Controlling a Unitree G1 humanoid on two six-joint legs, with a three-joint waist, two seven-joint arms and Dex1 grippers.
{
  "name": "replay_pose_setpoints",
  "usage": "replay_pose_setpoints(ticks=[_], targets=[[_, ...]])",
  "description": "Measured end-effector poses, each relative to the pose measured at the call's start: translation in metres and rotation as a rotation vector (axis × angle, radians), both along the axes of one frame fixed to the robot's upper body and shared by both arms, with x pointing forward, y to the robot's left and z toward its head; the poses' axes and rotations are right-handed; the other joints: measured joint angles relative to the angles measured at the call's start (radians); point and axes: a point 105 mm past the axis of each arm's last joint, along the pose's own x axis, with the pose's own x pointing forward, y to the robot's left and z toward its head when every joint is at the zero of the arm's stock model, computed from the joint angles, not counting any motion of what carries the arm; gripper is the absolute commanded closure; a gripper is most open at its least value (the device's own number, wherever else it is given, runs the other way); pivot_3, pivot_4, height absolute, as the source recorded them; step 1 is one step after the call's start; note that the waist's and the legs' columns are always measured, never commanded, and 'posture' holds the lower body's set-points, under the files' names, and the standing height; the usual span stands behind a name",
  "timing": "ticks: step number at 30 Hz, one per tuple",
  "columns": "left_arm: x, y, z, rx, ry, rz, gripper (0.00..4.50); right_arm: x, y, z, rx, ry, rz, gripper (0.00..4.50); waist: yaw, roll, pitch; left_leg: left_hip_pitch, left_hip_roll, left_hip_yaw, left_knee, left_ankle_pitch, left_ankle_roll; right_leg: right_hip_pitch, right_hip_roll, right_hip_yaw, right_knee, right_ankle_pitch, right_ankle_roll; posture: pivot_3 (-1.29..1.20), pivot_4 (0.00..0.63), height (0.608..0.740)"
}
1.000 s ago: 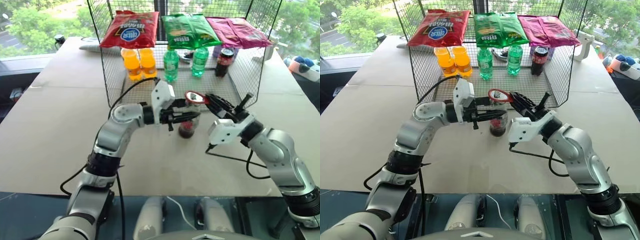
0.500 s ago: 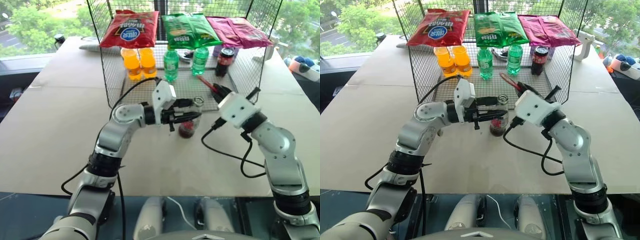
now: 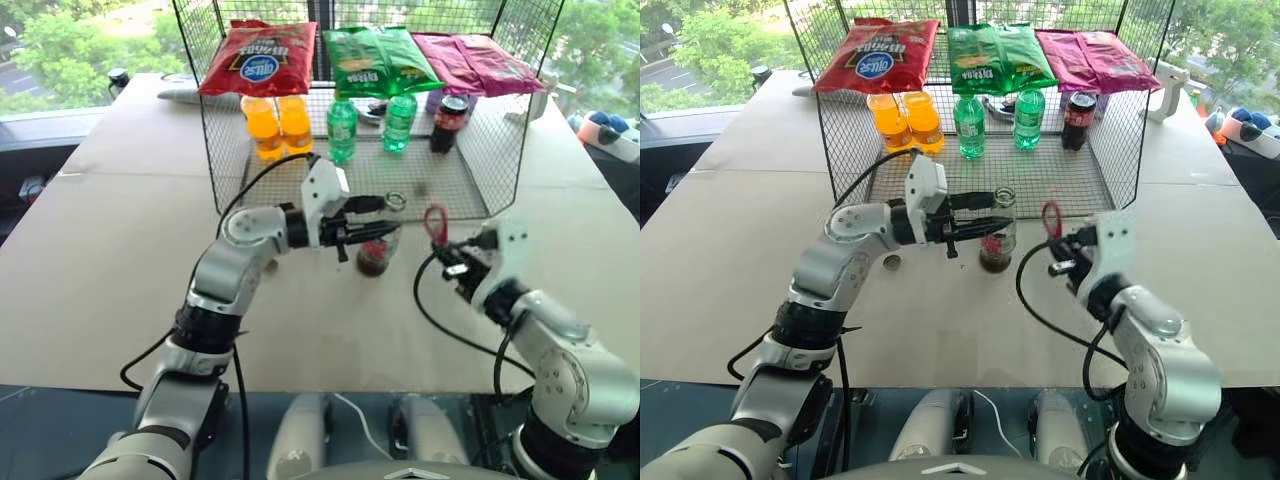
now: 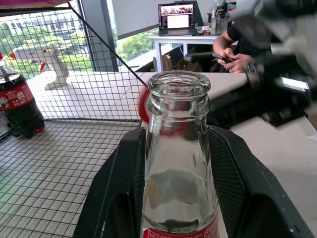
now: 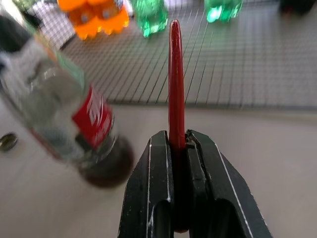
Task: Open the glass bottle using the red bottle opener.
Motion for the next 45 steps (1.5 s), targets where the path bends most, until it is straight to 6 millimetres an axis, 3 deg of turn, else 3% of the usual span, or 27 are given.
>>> replay_pose_setpoints(ticks=[1, 3, 4, 10, 12, 16, 18, 26, 33, 45], targets=[[0.0, 0.0, 0.0, 0.0, 0.0, 0.001, 2.94, 0.0, 0.0, -0.007, 0.013, 0.047, 0.0, 4.5, 0.0, 0.001, 0.0, 0.0, 0.0, 0.0, 0.0, 0.0, 0.0, 0.0, 0.0, 0.0, 0.0, 0.0, 0.0, 0.0, 0.15, 0.74], [0.0, 0.001, 0.0, -0.002, 0.005, 0.008, 2.94, 0.002, -0.003, -0.015, 0.04, 0.107, -0.011, 3.63, 0.0, 0.001, 0.0, 0.0, 0.0, 0.0, 0.0, 0.0, 0.0, 0.0, 0.0, 0.0, 0.0, 0.0, 0.0, 0.0, 0.15, 0.74], [0.0, 0.002, 0.0, -0.001, 0.006, 0.011, 2.94, 0.004, -0.005, -0.016, 0.051, 0.118, -0.021, 3.41, 0.0, 0.001, 0.0, 0.0, 0.0, -0.001, 0.0, 0.0, 0.0, 0.0, 0.0, 0.0, 0.0, 0.0, 0.0, 0.0, 0.15, 0.74], [-0.002, 0.001, 0.001, 0.0, -0.001, 0.013, 2.94, 0.011, -0.003, -0.028, 0.096, 0.191, -0.025, 0.5, -0.001, 0.001, 0.001, -0.001, -0.001, -0.001, -0.002, 0.0, 0.0, -0.001, 0.0, 0.0, 0.0, 0.0, 0.0, 0.0, 0.15, 0.74], [-0.002, 0.001, 0.001, 0.0, -0.001, 0.014, 2.94, 0.012, -0.004, -0.028, 0.09, 0.193, -0.023, 0.07, -0.001, 0.001, 0.001, -0.001, -0.001, 0.0, -0.002, 0.0, 0.0, -0.002, 0.0, 0.0, -0.001, 0.0, 0.0, 0.0, 0.15, 0.74], [-0.002, 0.002, 0.001, 0.0, 0.0, 0.017, 2.94, 0.015, -0.011, -0.024, -0.04, 0.114, -0.014, 0.07, 0.0, 0.001, 0.001, -0.001, -0.001, 0.0, -0.002, 0.0, 0.0, -0.001, 0.0, 0.0, -0.001, 0.0, 0.0, 0.0, 0.15, 0.74], [-0.002, 0.002, 0.001, 0.0, 0.0, 0.017, 2.94, 0.016, -0.016, -0.014, -0.168, -0.018, 0.018, 0.07, -0.001, 0.002, 0.001, -0.001, -0.001, 0.0, -0.002, 0.0, 0.0, -0.001, -0.001, 0.0, -0.002, -0.002, 0.003, 0.0, 0.15, 0.74], [-0.002, 0.002, 0.002, -0.003, 0.012, 0.021, 2.94, 0.012, 0.001, 0.011, -0.336, -0.309, 0.142, 0.07, -0.006, 0.001, 0.001, -0.001, -0.001, 0.0, -0.002, 0.0, 0.0, -0.001, 0.0, 0.0, -0.002, -0.002, 0.003, 0.0, 0.15, 0.74], [-0.002, 0.003, -0.006, 0.011, 0.053, 0.027, 0.03, 0.01, 0.014, 0.02, -0.355, -0.405, 0.189, 0.0, -0.002, 0.001, 0.001, -0.002, -0.001, -0.001, -0.002, 0.0, 0.0, -0.002, 0.0, 0.0, -0.002, -0.002, 0.003, 0.0, 0.15, 0.74], [0.0, 0.006, -0.006, 0.018, 0.051, 0.04, 0.03, 0.009, 0.016, 0.022, -0.363, -0.442, 0.207, 0.0, 0.001, 0.001, 0.001, -0.002, -0.001, 0.0, -0.002, 0.0, 0.001, -0.002, 0.0, 0.0, -0.002, -0.002, 0.003, 0.0, 0.15, 0.74]])
